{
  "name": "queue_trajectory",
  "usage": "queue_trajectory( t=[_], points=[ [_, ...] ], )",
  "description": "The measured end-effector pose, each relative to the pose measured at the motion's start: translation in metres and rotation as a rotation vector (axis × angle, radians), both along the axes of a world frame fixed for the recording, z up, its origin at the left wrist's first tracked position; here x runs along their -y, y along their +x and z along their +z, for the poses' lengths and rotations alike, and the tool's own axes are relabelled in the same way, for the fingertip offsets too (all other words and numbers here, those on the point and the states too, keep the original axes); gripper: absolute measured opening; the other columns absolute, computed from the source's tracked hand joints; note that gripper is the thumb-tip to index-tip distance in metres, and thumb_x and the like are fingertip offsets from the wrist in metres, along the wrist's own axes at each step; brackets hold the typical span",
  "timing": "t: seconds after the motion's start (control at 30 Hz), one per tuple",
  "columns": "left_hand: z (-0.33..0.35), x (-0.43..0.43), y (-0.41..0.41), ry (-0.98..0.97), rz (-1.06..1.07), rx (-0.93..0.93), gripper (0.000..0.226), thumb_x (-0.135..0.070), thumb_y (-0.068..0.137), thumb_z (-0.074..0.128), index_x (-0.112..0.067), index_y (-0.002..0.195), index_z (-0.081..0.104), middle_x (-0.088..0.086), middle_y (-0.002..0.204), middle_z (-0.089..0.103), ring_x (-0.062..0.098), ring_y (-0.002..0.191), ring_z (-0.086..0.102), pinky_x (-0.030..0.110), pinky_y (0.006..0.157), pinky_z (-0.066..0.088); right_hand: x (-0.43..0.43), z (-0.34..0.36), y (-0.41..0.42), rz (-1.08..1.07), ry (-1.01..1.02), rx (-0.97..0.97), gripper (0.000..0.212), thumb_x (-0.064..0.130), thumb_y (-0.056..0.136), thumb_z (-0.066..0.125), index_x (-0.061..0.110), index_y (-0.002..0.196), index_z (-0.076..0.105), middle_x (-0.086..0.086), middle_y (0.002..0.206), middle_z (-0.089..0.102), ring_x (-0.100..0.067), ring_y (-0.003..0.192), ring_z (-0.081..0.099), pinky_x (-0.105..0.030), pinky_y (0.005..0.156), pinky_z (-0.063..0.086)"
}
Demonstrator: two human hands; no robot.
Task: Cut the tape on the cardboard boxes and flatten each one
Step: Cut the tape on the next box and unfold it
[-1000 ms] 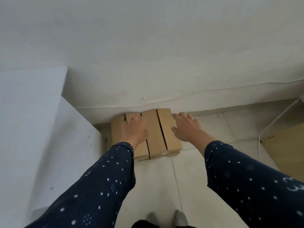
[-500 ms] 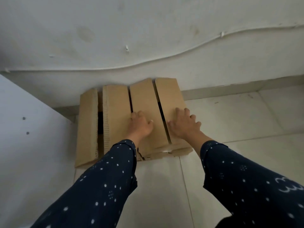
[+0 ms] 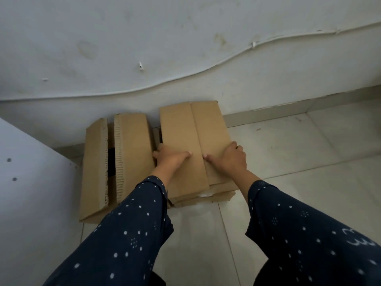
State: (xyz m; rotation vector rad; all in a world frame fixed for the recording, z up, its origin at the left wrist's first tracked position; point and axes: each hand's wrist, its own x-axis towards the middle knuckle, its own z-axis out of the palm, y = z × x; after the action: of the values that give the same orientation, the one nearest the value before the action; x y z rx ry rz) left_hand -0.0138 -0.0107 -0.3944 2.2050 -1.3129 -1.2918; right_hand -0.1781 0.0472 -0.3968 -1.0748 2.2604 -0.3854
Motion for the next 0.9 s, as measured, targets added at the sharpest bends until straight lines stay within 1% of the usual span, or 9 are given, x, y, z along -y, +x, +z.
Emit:
queue_trajectory(
  t=[0.1, 0.2, 0.27, 0.33, 0.43, 0.5, 0.7, 0.8, 0.9],
  points=[
    [0.036, -0.009, -0.003, -0.021, -0.031, -0.099, 0.100, -0.035, 0.077, 0.085, -0.014, 0.150, 0.020, 0.010, 0.148, 0.041, 0.032, 0.132, 0.046, 0.043, 0.104, 0.042, -0.016, 0.039, -0.003, -0.034, -0.030, -0.004, 0.114, 0.069, 0.070, 0.072, 0.004, 0.148, 0.022, -0.015, 0.144, 0.035, -0.037, 0.130, 0.039, -0.047, 0.102, 0.041],
    [0.096, -0.020, -0.002, -0.054, -0.024, -0.112, 0.094, -0.038, 0.075, 0.086, -0.015, 0.145, 0.027, 0.008, 0.144, 0.046, 0.030, 0.129, 0.050, 0.040, 0.105, 0.044, -0.031, 0.106, -0.002, -0.050, -0.052, -0.009, 0.112, 0.070, 0.070, 0.072, 0.006, 0.147, 0.023, -0.013, 0.142, 0.035, -0.036, 0.126, 0.045, -0.045, 0.096, 0.044],
    [0.148, -0.028, 0.000, -0.078, -0.025, -0.137, 0.097, -0.041, 0.072, 0.087, -0.016, 0.146, 0.029, 0.006, 0.146, 0.045, 0.029, 0.131, 0.048, 0.043, 0.109, 0.042, -0.038, 0.161, 0.000, -0.052, -0.069, -0.016, 0.110, 0.069, 0.071, 0.072, 0.005, 0.146, 0.024, -0.013, 0.142, 0.035, -0.036, 0.124, 0.048, -0.044, 0.093, 0.046],
    [0.208, -0.034, 0.004, -0.101, -0.030, -0.159, 0.104, -0.042, 0.073, 0.086, -0.017, 0.151, 0.023, 0.006, 0.151, 0.042, 0.029, 0.135, 0.046, 0.045, 0.112, 0.040, -0.044, 0.224, 0.003, -0.044, -0.092, -0.027, 0.107, 0.069, 0.071, 0.072, 0.005, 0.144, 0.027, -0.014, 0.142, 0.036, -0.036, 0.124, 0.049, -0.043, 0.092, 0.046],
    [0.311, -0.046, 0.017, -0.154, -0.031, -0.172, 0.108, -0.040, 0.080, 0.082, -0.018, 0.157, 0.010, 0.006, 0.155, 0.036, 0.030, 0.138, 0.042, 0.042, 0.111, 0.038, -0.053, 0.324, 0.016, -0.018, -0.144, -0.040, 0.106, 0.068, 0.071, 0.072, 0.004, 0.143, 0.028, -0.014, 0.140, 0.038, -0.034, 0.123, 0.049, -0.041, 0.090, 0.046],
    [0.382, -0.053, 0.031, -0.187, -0.019, -0.171, 0.108, -0.041, 0.078, 0.082, -0.018, 0.155, 0.011, 0.007, 0.155, 0.035, 0.031, 0.137, 0.042, 0.042, 0.110, 0.039, -0.059, 0.393, 0.029, 0.002, -0.170, -0.042, 0.106, 0.068, 0.071, 0.072, 0.004, 0.143, 0.027, -0.013, 0.139, 0.038, -0.033, 0.122, 0.050, -0.041, 0.090, 0.046],
    [0.556, -0.084, 0.106, -0.277, 0.029, -0.085, 0.112, -0.058, 0.068, 0.083, -0.019, 0.151, 0.018, 0.006, 0.150, 0.041, 0.033, 0.134, 0.047, 0.048, 0.109, 0.043, -0.080, 0.572, 0.091, 0.111, -0.235, -0.047, 0.106, 0.069, 0.073, 0.070, 0.006, 0.146, 0.024, -0.012, 0.140, 0.036, -0.035, 0.122, 0.050, -0.043, 0.095, 0.046],
    [0.613, -0.102, 0.153, -0.333, 0.064, -0.064, 0.110, -0.063, 0.067, 0.081, -0.019, 0.148, 0.022, 0.005, 0.148, 0.044, 0.032, 0.132, 0.049, 0.048, 0.107, 0.044, -0.090, 0.631, 0.133, 0.180, -0.284, -0.029, 0.103, 0.068, 0.074, 0.069, 0.009, 0.145, 0.024, -0.009, 0.139, 0.035, -0.035, 0.119, 0.053, -0.044, 0.091, 0.047],
    [0.651, -0.117, 0.209, -0.376, 0.103, -0.040, 0.109, -0.065, 0.067, 0.081, -0.018, 0.147, 0.024, 0.005, 0.148, 0.045, 0.031, 0.131, 0.050, 0.047, 0.106, 0.045, -0.097, 0.670, 0.185, 0.233, -0.320, -0.012, 0.101, 0.069, 0.074, 0.069, 0.010, 0.144, 0.025, -0.007, 0.137, 0.035, -0.034, 0.115, 0.054, -0.042, 0.083, 0.046]
  ],
)
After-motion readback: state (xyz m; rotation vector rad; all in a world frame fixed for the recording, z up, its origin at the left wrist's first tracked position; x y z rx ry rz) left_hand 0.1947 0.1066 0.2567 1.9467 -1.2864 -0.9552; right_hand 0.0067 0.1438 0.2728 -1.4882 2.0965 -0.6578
